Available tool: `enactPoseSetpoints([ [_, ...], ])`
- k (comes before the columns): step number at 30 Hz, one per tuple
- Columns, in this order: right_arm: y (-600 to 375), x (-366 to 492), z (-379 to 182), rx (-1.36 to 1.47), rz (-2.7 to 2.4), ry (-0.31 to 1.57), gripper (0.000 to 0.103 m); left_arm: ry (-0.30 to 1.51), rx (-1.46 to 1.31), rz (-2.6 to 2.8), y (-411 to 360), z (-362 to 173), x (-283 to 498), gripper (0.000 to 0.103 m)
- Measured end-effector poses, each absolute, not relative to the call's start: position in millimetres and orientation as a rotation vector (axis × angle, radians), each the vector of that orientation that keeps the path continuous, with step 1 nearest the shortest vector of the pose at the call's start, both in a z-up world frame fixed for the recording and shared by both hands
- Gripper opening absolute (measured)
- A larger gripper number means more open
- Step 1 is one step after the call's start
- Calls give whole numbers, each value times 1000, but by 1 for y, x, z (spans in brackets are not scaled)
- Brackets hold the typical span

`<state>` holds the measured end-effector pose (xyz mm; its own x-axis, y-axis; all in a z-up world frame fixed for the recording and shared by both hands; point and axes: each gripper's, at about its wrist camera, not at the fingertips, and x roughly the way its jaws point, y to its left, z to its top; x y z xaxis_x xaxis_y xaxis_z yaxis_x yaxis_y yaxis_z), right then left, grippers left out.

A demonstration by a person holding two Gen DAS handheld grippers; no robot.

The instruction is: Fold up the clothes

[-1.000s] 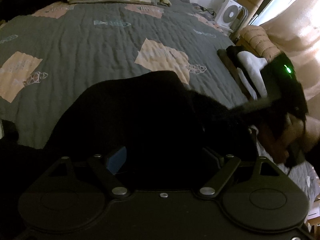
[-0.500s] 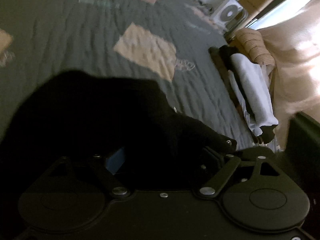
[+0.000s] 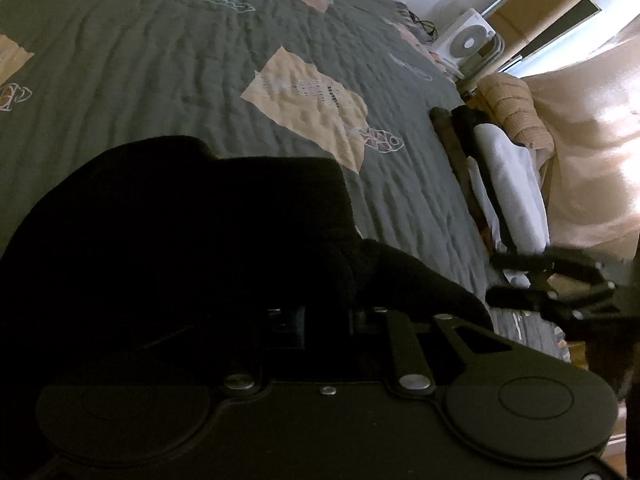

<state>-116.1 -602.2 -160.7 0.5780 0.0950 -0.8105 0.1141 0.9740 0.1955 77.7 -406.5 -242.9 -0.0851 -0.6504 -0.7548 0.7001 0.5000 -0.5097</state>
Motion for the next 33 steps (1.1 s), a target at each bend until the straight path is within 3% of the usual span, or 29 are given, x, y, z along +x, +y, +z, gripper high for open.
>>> enactPoseSetpoints([
  [6, -555, -97, -154, 51, 198, 934, 62, 1216, 53, -1127, -404, -241, 77, 18],
  [18, -496, -83, -203, -595, 240, 934, 61, 1225, 64, -1151, -401, -239, 75, 18],
  [20, -491, -81, -207, -617, 269, 935, 54, 1227, 68, -1149, -403, -239, 76, 18],
  [21, -490, -80, -208, -614, 285, 937, 39, 1227, 69, -1147, -403, -240, 76, 18],
  [23, -494, -77, -206, -551, 300, 952, 23, 1225, 73, -1144, -403, -239, 76, 18],
  [27, -516, -72, -196, -335, 297, 961, 17, 1225, 76, -1150, -401, -237, 77, 18],
  [33, -596, -69, -188, 363, 240, 915, 14, 1203, 80, -1215, -393, -220, 71, 29],
])
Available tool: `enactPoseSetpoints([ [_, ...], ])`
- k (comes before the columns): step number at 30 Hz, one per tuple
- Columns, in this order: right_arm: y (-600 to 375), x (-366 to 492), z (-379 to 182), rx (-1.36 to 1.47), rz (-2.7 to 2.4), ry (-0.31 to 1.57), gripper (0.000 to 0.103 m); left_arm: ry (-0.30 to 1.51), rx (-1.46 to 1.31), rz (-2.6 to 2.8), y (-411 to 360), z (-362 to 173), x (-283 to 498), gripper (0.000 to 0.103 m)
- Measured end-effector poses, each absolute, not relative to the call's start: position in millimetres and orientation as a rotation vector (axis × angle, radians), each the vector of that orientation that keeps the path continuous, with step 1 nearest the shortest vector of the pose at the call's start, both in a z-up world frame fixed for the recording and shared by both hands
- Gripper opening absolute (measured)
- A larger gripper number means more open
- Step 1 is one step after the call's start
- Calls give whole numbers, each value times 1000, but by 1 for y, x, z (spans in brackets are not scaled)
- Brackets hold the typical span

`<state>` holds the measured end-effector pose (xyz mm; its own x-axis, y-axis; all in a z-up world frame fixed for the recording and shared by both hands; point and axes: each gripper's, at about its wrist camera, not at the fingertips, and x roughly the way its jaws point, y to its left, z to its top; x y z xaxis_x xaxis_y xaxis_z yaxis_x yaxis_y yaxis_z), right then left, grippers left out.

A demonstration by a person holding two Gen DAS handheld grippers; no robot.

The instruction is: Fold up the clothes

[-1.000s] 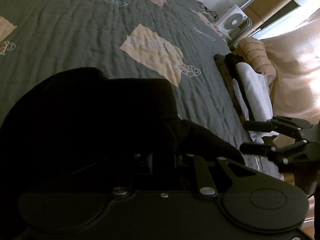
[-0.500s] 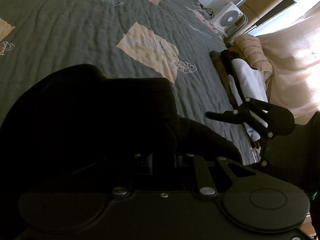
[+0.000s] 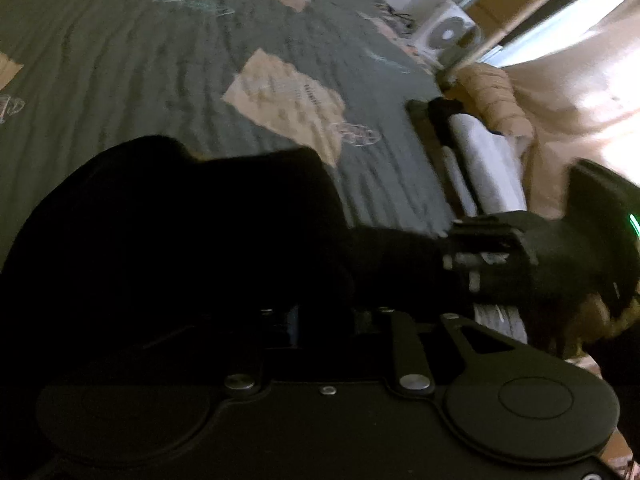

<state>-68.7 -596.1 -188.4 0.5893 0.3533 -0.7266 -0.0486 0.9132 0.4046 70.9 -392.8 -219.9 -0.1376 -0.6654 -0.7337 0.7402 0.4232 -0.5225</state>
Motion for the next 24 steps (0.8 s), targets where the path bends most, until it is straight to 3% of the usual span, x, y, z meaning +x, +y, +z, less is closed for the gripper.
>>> enactPoseSetpoints([
  [3, -628, -74, -196, 627, 215, 870, 14, 1167, 85, -1259, -392, -209, 60, 30],
  [7, -648, -80, -203, 860, 215, 794, 14, 1106, 178, -1241, -407, -209, 36, 54],
  [14, -663, -91, -201, 1033, 203, 732, 14, 992, 244, -1228, -429, -208, 11, 64],
  [15, -663, -91, -200, 1030, 204, 731, 14, 965, 263, -1228, -432, -209, 7, 61],
  [17, -663, -91, -197, 999, 192, 740, 14, 941, 263, -1230, -436, -214, 6, 34],
  [19, -664, -87, -197, 928, 149, 767, 14, 966, 211, -1234, -434, -220, 14, 20],
  [22, -662, -80, -196, 806, 101, 811, 19, 1037, 106, -1243, -426, -226, 32, 16],
  [24, -652, -74, -192, 663, 78, 843, 33, 1080, 50, -1238, -422, -229, 42, 15],
])
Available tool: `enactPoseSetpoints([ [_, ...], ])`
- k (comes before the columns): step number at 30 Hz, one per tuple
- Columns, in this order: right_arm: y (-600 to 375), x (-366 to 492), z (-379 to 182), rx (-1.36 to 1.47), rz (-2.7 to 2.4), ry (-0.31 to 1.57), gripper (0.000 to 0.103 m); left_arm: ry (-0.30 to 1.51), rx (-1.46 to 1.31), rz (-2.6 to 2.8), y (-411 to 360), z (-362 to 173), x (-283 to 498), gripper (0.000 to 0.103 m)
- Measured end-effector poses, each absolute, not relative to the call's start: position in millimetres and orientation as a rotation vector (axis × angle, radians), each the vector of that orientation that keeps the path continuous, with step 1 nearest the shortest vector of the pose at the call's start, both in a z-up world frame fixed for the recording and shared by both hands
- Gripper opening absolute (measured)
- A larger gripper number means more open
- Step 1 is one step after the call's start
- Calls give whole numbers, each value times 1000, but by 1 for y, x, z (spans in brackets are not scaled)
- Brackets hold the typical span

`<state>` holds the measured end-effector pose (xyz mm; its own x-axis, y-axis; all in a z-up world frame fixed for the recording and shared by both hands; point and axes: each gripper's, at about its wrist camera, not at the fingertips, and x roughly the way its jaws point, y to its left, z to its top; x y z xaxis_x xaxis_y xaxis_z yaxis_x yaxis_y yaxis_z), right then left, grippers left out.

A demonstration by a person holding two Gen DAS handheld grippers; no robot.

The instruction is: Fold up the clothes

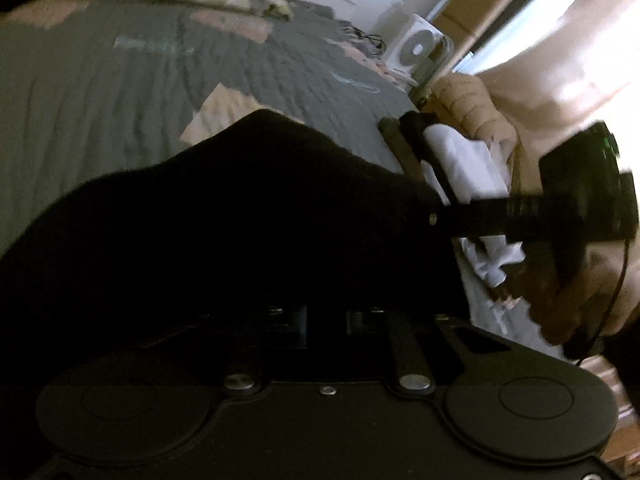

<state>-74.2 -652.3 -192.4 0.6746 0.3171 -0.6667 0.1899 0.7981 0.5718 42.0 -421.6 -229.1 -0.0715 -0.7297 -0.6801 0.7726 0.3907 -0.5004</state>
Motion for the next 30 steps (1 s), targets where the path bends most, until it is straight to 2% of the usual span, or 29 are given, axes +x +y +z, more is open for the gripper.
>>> enactPoseSetpoints([
  [1, -647, -73, -188, 598, 66, 850, 45, 1106, 12, -1233, -419, -230, 47, 15],
  [2, -641, -71, -183, 540, 54, 853, 50, 1129, -25, -1233, -416, -231, 51, 15],
  [8, -581, -87, -139, 11, 28, 773, 63, 1197, -108, -1234, -414, -229, 64, 15],
  [13, -526, -109, -127, -271, 239, 731, 63, 1206, -98, -1231, -413, -225, 64, 15],
  [18, -523, -96, -149, -318, 301, 822, 61, 1207, -87, -1251, -410, -223, 63, 15],
  [30, -550, -54, -179, -280, 315, 870, 61, 1223, -66, -1328, -408, -222, 67, 15],
])
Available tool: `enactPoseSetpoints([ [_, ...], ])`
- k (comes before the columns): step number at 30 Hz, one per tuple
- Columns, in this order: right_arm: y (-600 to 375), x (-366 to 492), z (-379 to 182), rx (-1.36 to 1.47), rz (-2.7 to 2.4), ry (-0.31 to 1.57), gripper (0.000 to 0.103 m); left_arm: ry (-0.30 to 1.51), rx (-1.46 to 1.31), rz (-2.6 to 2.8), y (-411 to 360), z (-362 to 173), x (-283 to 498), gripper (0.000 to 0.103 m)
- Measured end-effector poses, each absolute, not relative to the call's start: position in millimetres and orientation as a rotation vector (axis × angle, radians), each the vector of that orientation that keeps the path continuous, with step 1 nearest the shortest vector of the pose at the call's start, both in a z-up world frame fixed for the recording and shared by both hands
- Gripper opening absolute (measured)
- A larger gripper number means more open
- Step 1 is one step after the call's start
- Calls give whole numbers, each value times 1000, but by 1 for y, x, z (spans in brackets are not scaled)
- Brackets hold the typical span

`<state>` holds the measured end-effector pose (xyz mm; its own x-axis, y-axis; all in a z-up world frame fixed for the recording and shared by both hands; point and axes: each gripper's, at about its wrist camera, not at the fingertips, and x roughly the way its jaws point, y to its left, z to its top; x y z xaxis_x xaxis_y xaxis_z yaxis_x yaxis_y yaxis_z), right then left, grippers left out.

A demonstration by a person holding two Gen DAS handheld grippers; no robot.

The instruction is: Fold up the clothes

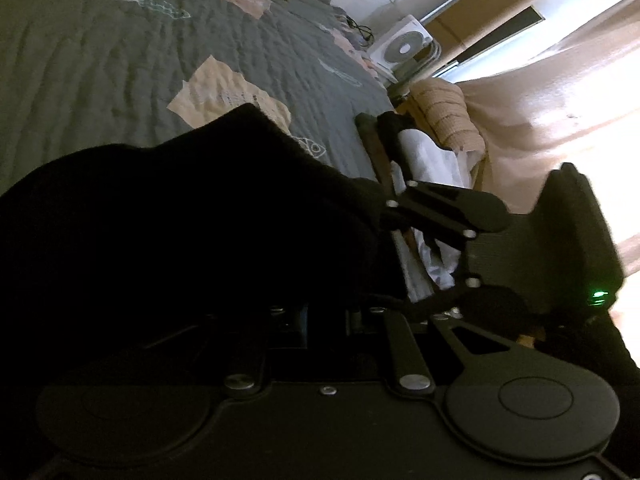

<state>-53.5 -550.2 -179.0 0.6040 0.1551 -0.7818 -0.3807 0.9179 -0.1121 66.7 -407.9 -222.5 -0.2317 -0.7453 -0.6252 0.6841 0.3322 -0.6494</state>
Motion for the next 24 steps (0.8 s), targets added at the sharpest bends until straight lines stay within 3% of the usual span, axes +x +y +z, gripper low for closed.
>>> enactPoseSetpoints([
  [4, -551, -44, -192, -291, 315, 897, 61, 1244, -77, -1366, -407, -224, 69, 15],
  [7, -552, -36, -205, -323, 270, 935, 61, 1272, -119, -1417, -406, -224, 69, 6],
  [10, -554, -30, -218, -314, 269, 965, 58, 1234, -19, -1390, -409, -224, 61, 6],
  [11, -555, -29, -222, -307, 263, 971, 52, 1226, 8, -1376, -409, -225, 59, 6],
  [14, -558, -27, -233, -263, 253, 996, 6, 1201, 57, -1348, -407, -225, 56, 6],
  [18, -566, -29, -237, -191, 221, 1004, 0, 1170, 83, -1328, -403, -221, 51, 7],
  [24, -588, -45, -210, 15, 189, 931, 0, 1158, 72, -1331, -397, -218, 51, 7],
])
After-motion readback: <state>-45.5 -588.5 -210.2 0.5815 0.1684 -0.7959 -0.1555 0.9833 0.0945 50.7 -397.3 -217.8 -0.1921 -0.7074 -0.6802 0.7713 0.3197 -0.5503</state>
